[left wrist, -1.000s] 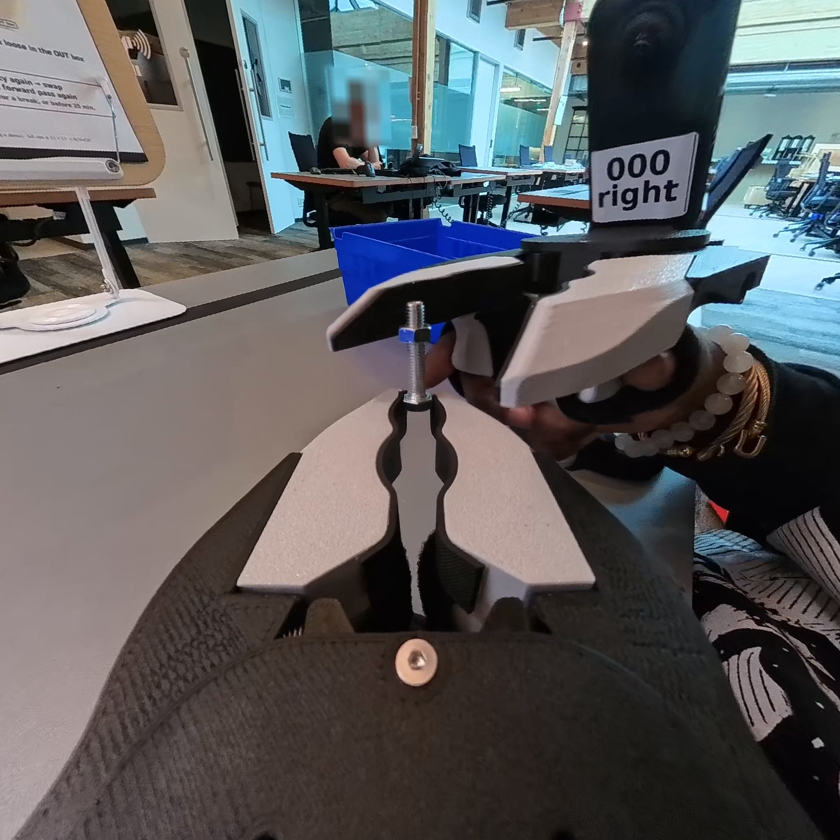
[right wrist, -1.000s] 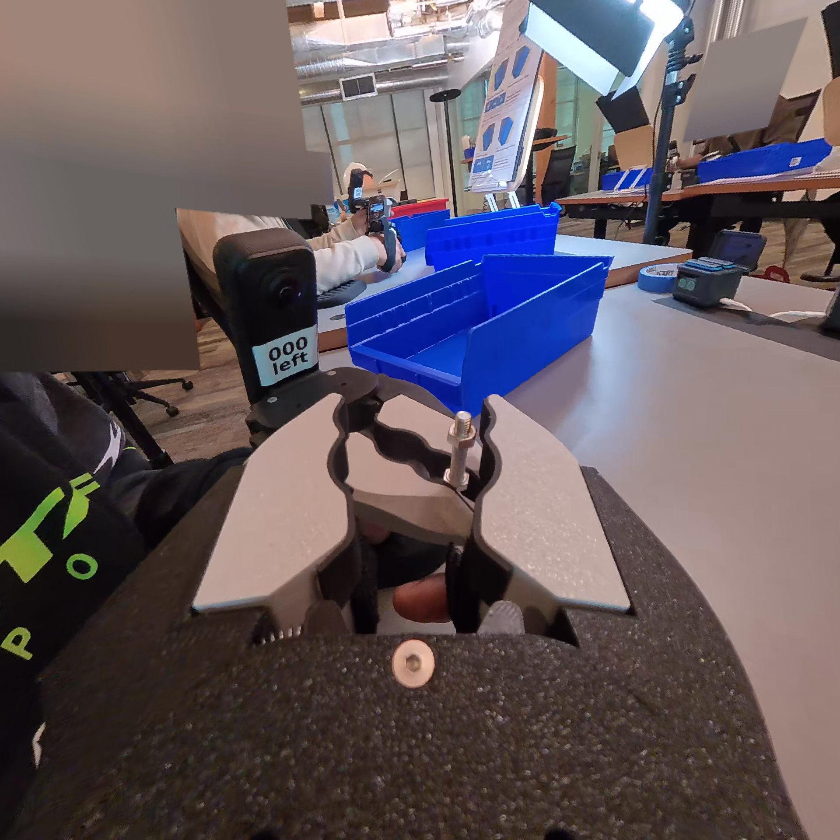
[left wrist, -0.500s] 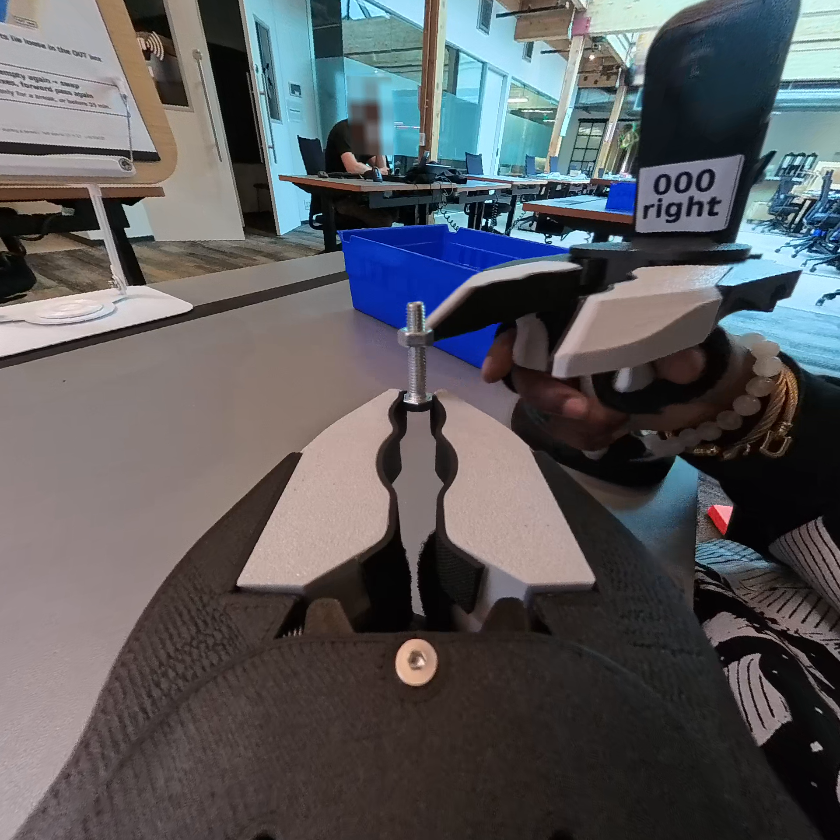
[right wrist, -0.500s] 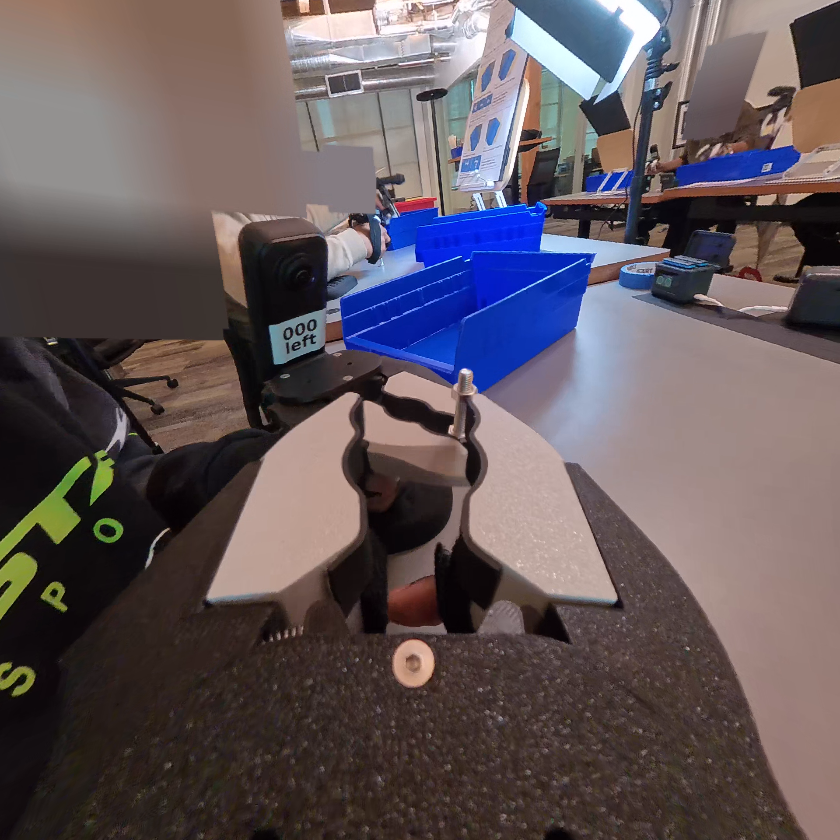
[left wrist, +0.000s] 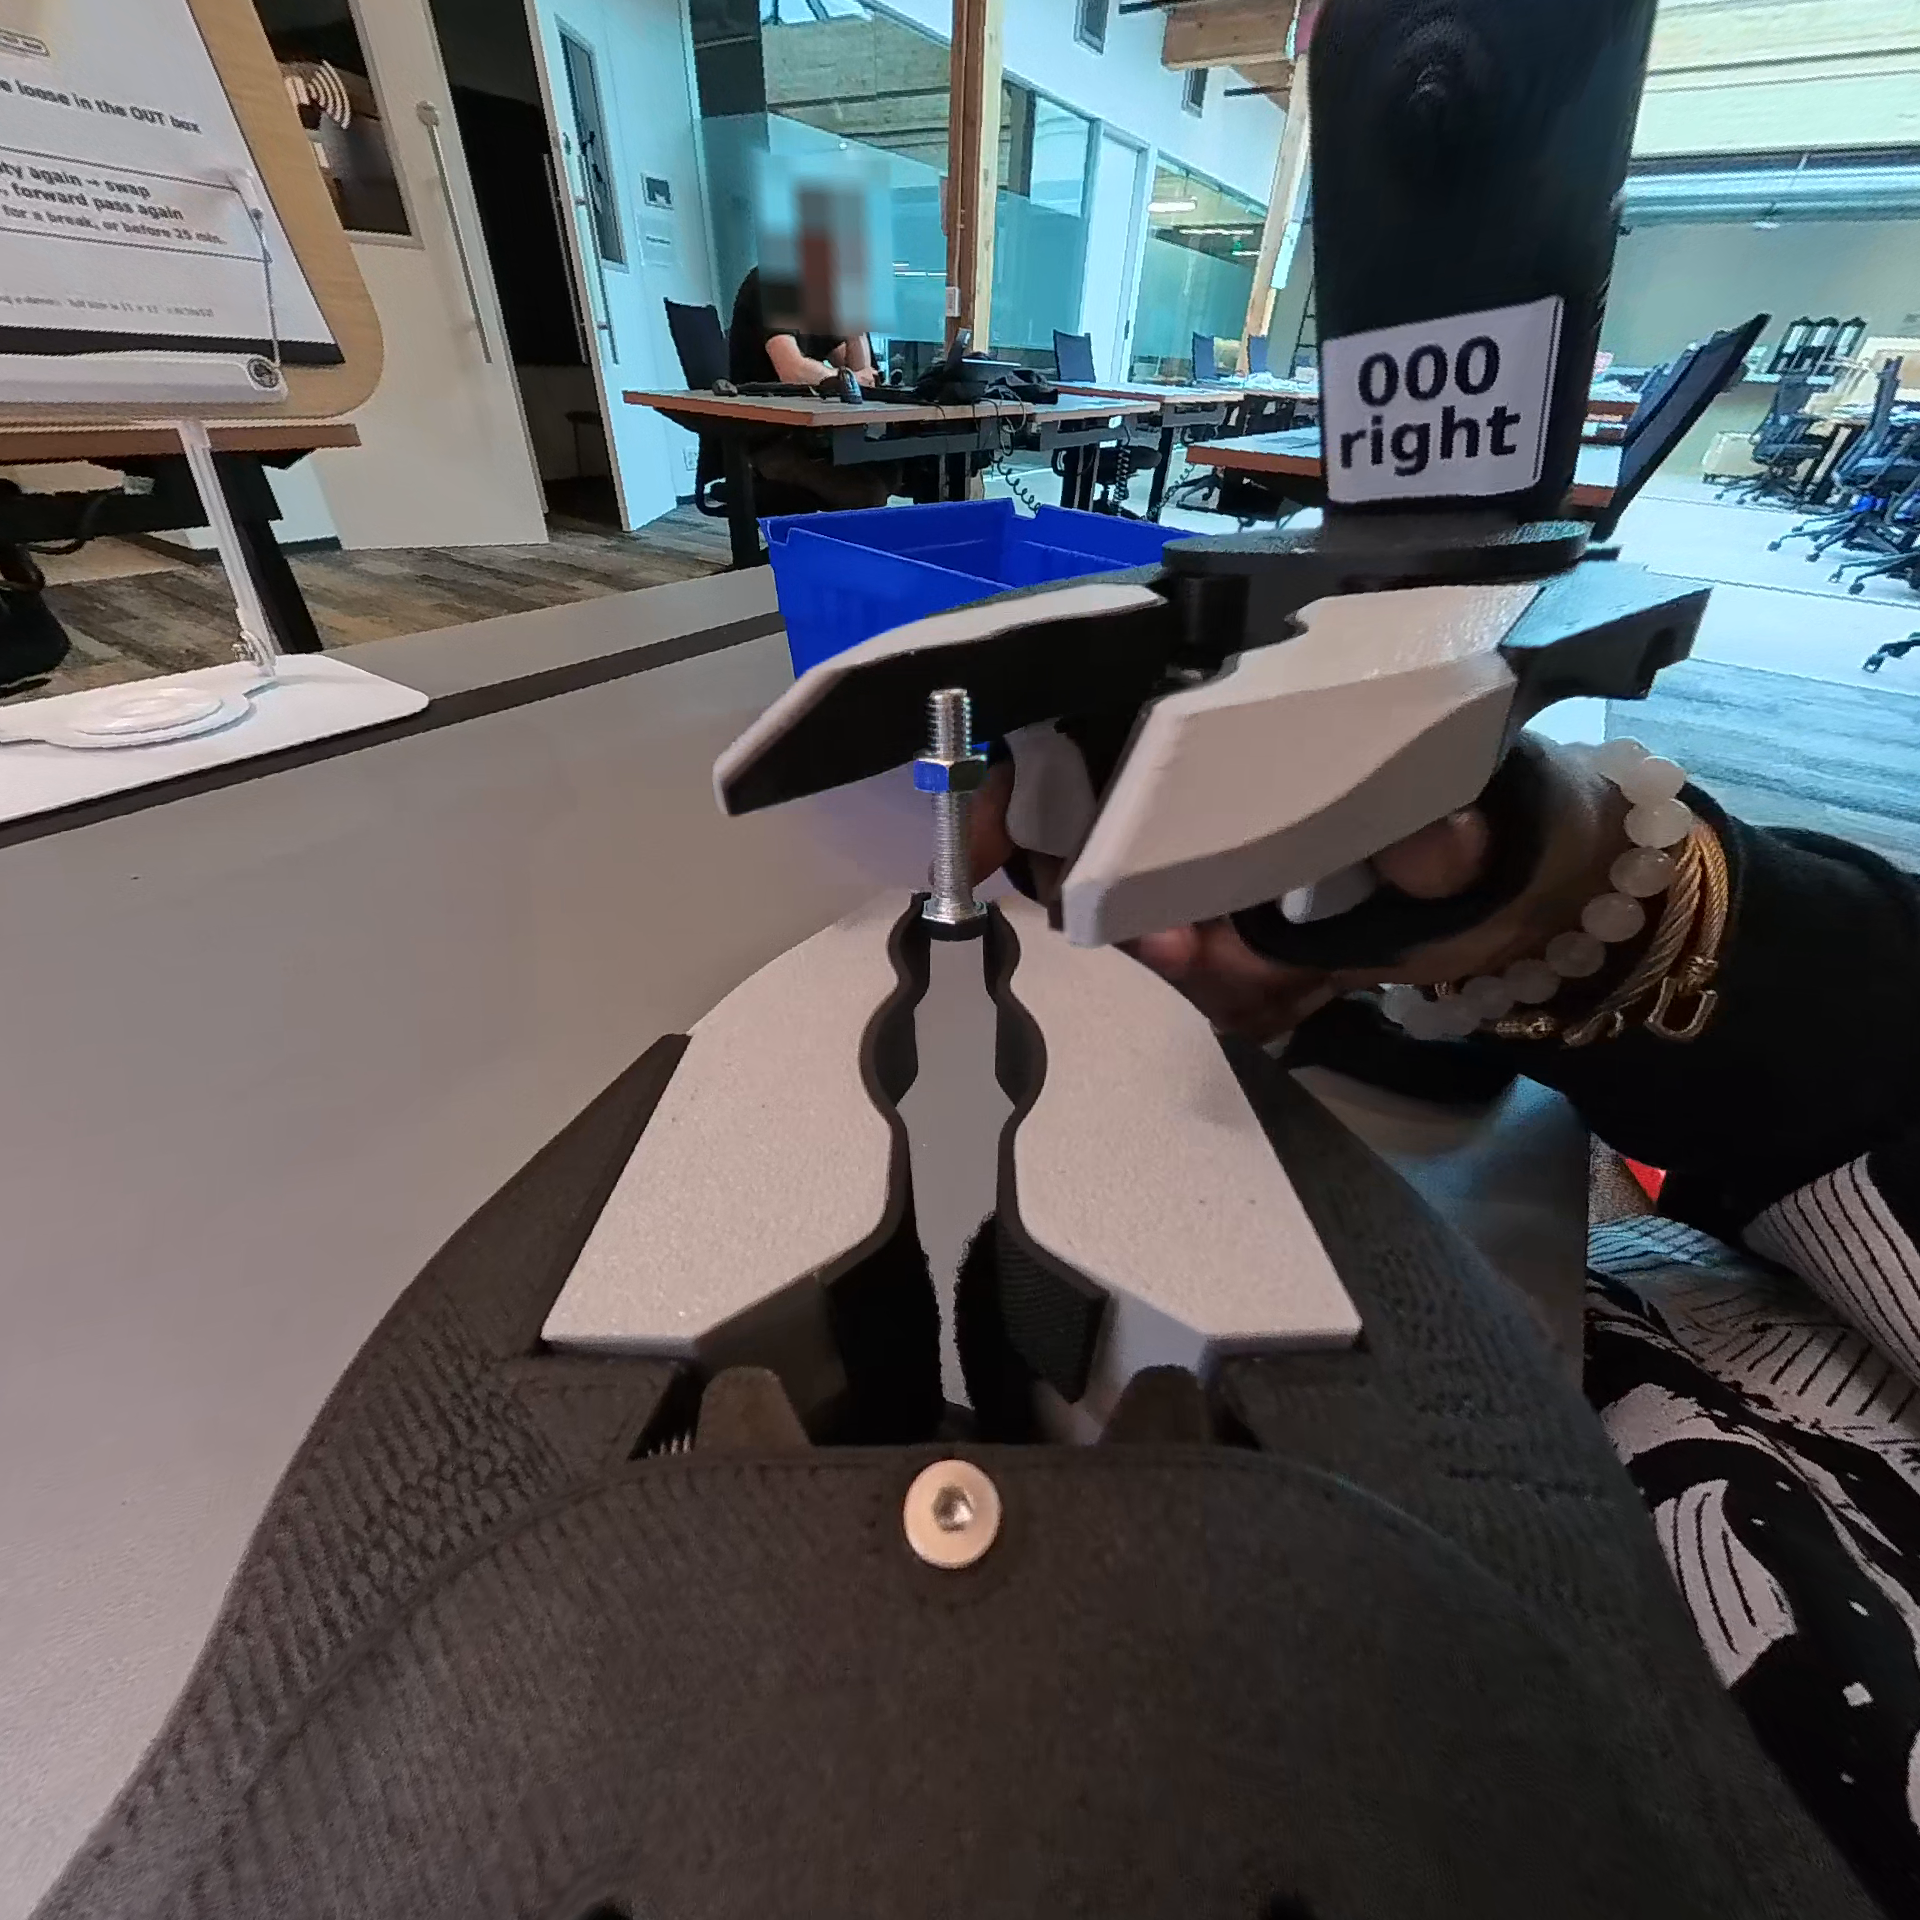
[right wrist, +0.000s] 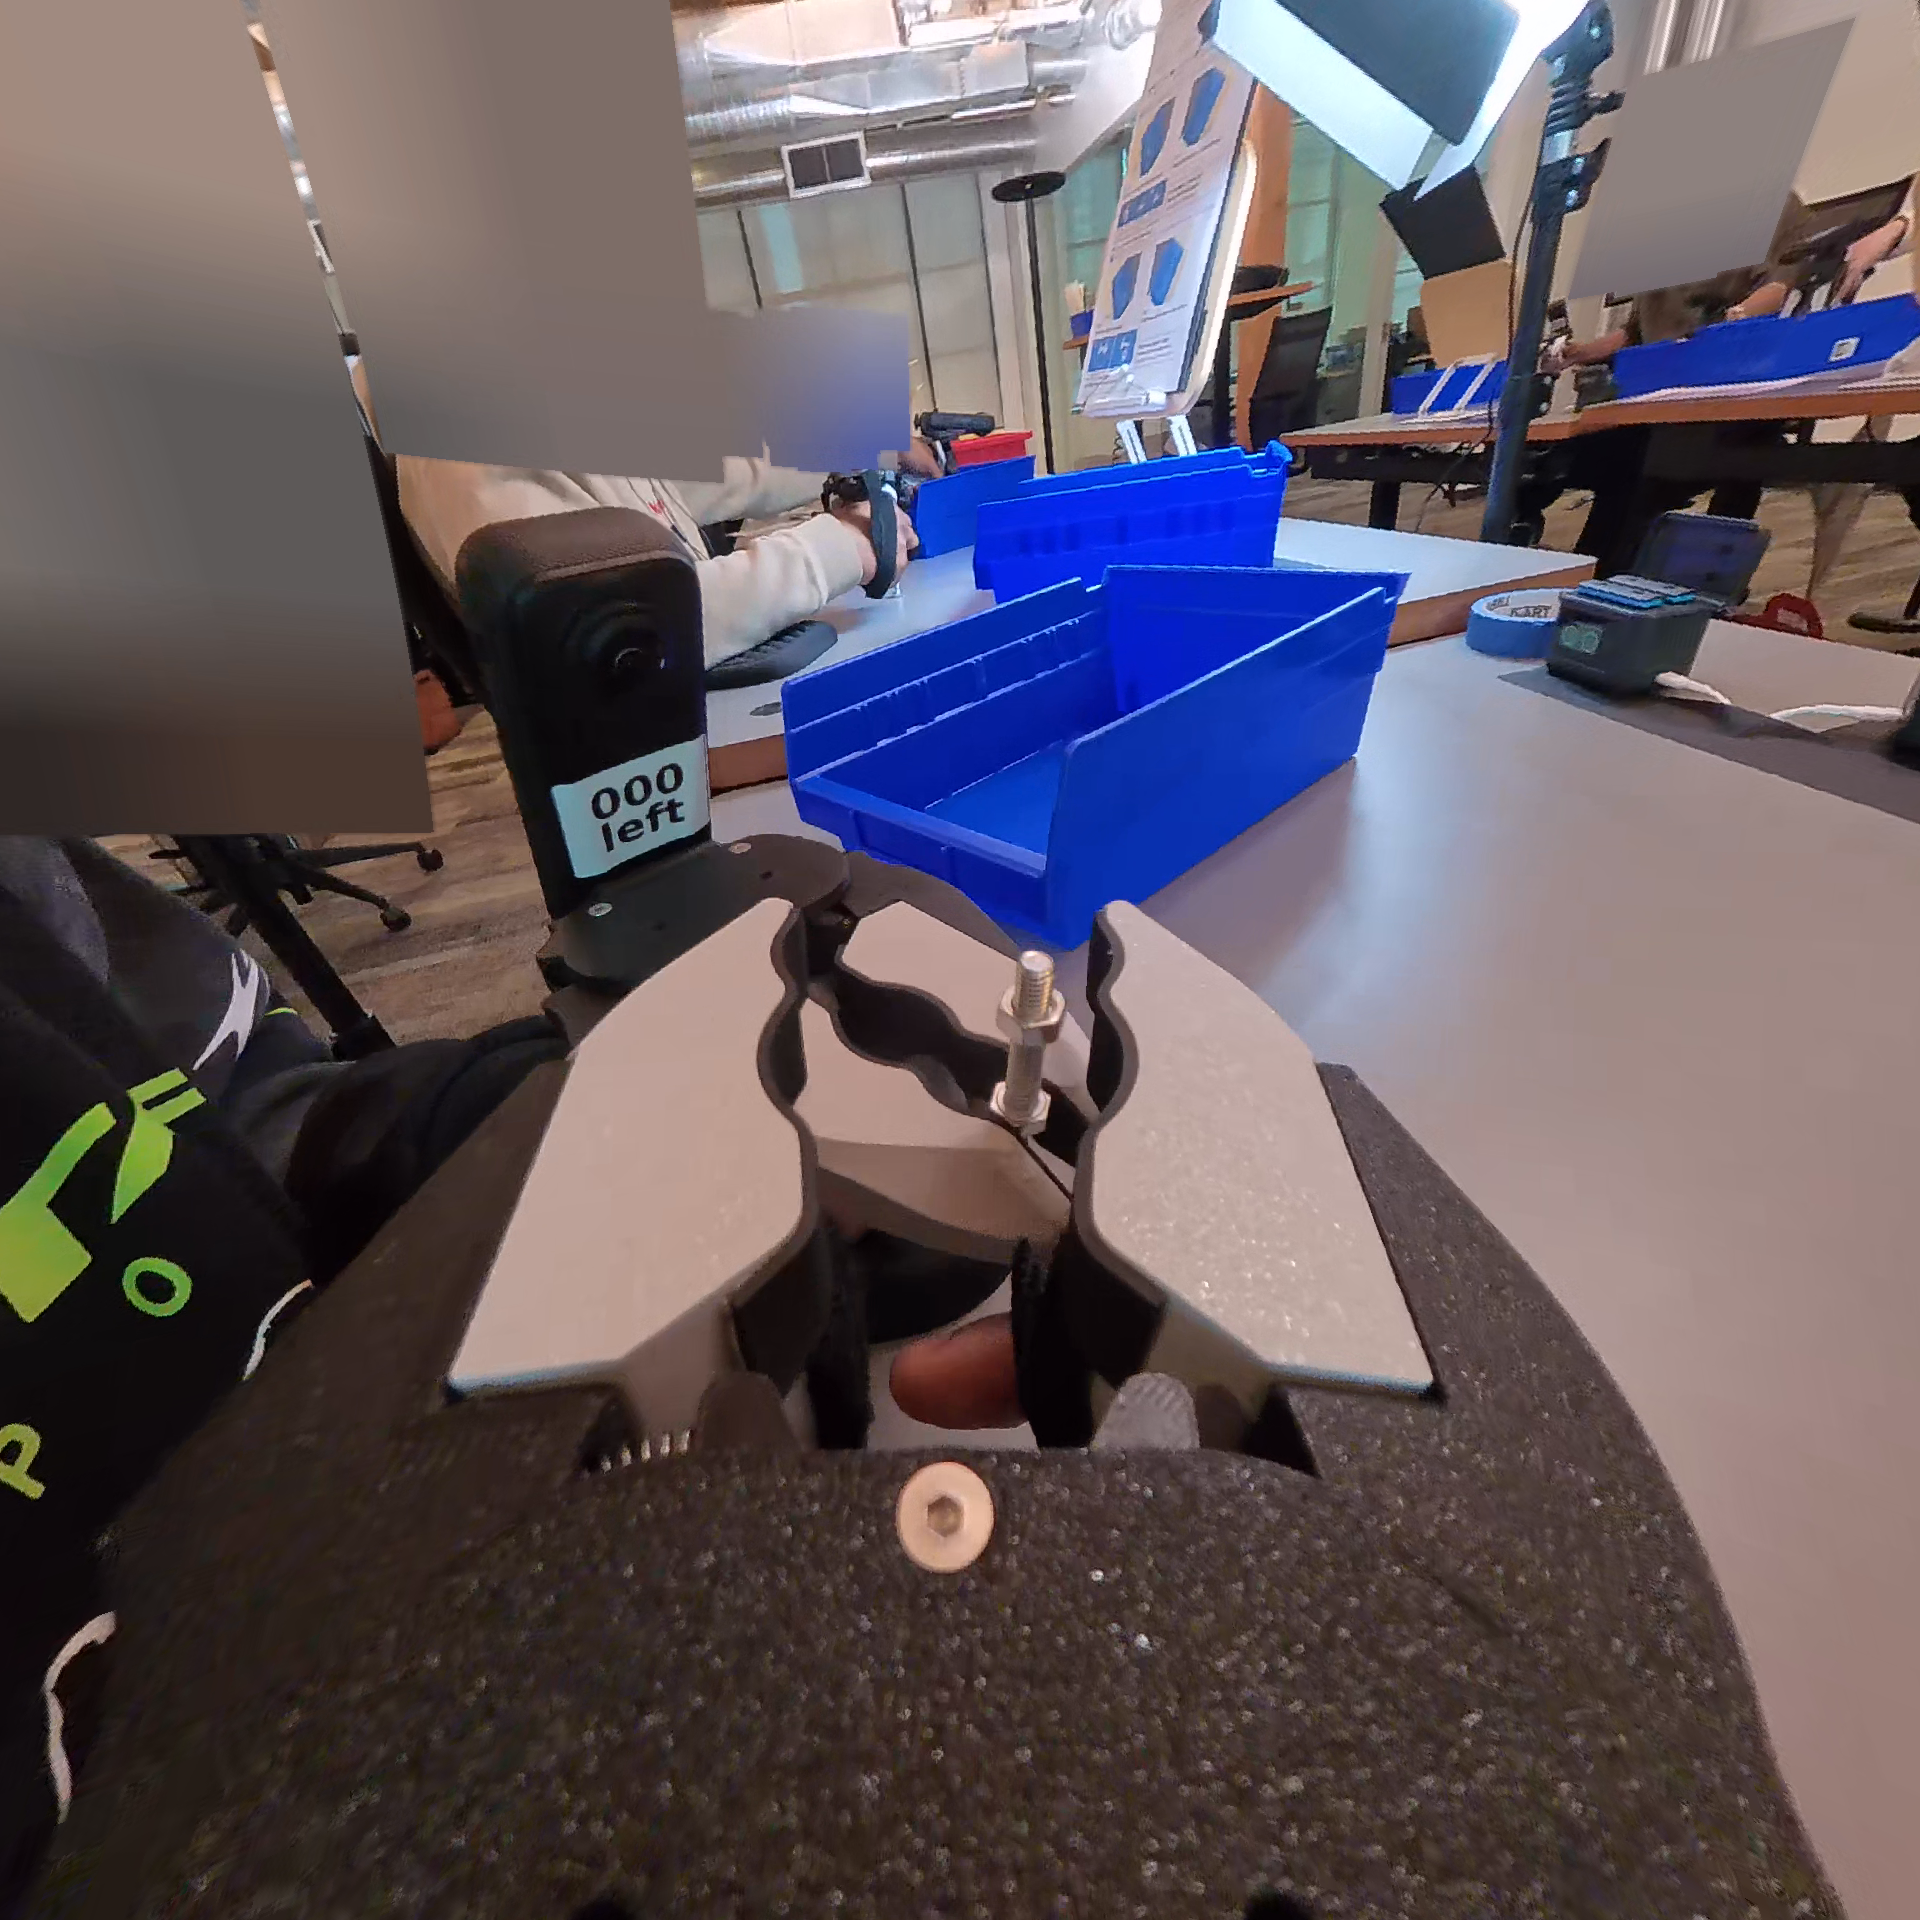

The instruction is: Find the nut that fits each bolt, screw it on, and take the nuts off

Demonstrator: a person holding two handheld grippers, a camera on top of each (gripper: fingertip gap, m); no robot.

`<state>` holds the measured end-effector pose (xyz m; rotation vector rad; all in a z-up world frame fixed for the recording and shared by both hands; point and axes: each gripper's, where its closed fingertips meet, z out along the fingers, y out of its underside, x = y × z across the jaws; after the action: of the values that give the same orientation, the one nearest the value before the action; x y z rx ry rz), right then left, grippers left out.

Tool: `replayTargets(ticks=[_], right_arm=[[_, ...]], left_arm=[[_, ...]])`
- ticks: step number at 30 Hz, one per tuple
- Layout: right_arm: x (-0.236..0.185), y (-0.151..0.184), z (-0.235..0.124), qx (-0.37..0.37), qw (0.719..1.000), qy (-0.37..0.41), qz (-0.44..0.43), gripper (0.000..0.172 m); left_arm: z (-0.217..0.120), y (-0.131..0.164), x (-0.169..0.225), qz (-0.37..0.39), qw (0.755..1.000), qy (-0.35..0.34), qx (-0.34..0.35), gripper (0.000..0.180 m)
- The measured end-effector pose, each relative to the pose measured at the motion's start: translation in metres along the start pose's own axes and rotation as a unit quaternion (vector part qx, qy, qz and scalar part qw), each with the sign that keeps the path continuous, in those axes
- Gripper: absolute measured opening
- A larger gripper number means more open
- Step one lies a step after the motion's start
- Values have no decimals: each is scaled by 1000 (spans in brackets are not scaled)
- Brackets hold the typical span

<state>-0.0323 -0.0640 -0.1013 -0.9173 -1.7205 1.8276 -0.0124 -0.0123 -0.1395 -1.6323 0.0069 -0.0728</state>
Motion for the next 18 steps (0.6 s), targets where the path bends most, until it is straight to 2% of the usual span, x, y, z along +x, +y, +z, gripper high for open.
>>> replayTargets(ticks=[5, 10, 13, 14, 18], right_arm=[[-2, 0, -4, -1, 1000, 2, -5, 50], [-4, 1, -24, 1, 1000, 21, -4, 48], [-17, 1, -38, 0, 1000, -1, -7, 29], [-20, 0, -42, -1, 1000, -6, -9, 28], [-2, -7, -48, -14, 998, 52, -32, 20]], left_arm=[[0, 0, -2, -4, 1000, -4, 2, 10], [-1, 0, -2, -5, 1000, -6, 2, 10], [-1, 0, -3, -8, 1000, -7, 2, 10], [-1, 0, -3, -7, 1000, -6, 2, 10], [0, 0, -1, 0, 1000, -5, 0, 10]])
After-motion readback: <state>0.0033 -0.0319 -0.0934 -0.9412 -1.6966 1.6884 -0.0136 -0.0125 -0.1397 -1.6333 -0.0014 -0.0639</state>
